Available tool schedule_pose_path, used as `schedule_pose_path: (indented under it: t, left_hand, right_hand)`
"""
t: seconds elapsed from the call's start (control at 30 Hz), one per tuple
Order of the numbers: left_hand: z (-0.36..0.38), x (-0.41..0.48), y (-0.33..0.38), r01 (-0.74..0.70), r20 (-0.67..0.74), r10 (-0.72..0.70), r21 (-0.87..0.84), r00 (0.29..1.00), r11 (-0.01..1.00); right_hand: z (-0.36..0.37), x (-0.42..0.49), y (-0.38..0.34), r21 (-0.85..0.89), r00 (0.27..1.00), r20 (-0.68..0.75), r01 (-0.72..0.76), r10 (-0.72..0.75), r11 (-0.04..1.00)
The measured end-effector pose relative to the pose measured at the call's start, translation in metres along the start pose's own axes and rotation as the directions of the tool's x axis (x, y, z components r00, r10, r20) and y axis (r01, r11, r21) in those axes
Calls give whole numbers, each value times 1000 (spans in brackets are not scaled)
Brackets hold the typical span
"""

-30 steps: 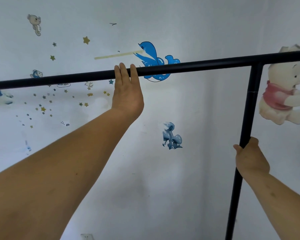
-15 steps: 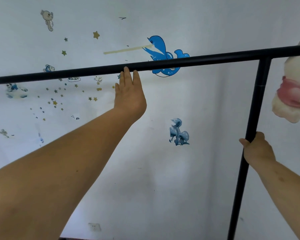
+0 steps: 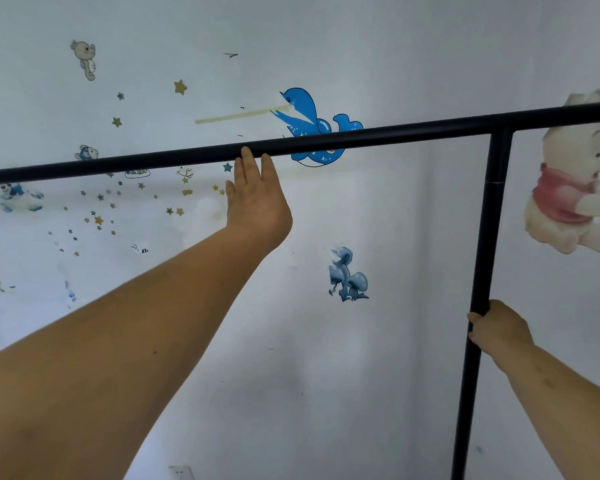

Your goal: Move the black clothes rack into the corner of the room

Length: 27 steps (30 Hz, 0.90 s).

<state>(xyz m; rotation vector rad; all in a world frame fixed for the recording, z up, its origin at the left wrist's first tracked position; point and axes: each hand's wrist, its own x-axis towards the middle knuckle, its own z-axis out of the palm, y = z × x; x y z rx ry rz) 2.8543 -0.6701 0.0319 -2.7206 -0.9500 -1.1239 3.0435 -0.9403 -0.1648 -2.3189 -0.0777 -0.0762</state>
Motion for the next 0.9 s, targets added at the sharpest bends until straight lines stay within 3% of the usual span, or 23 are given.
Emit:
schedule_pose_path:
  t: [0.5, 0.77, 0.9]
  left_hand:
    - [10, 3, -7, -13, -1, 13, 22, 1000, 1000]
    - [15, 3, 0, -38, -49, 40, 31, 998, 999]
    - [13, 4, 6, -48, -72, 49, 20, 996, 999]
  right_hand:
    - [2, -17, -28, -12, 989, 134, -67, 68, 998]
    - [-13, -32, -45, -120, 995, 81, -54, 64, 991]
    - [-23, -46, -53, -159, 999, 7, 51, -51, 986]
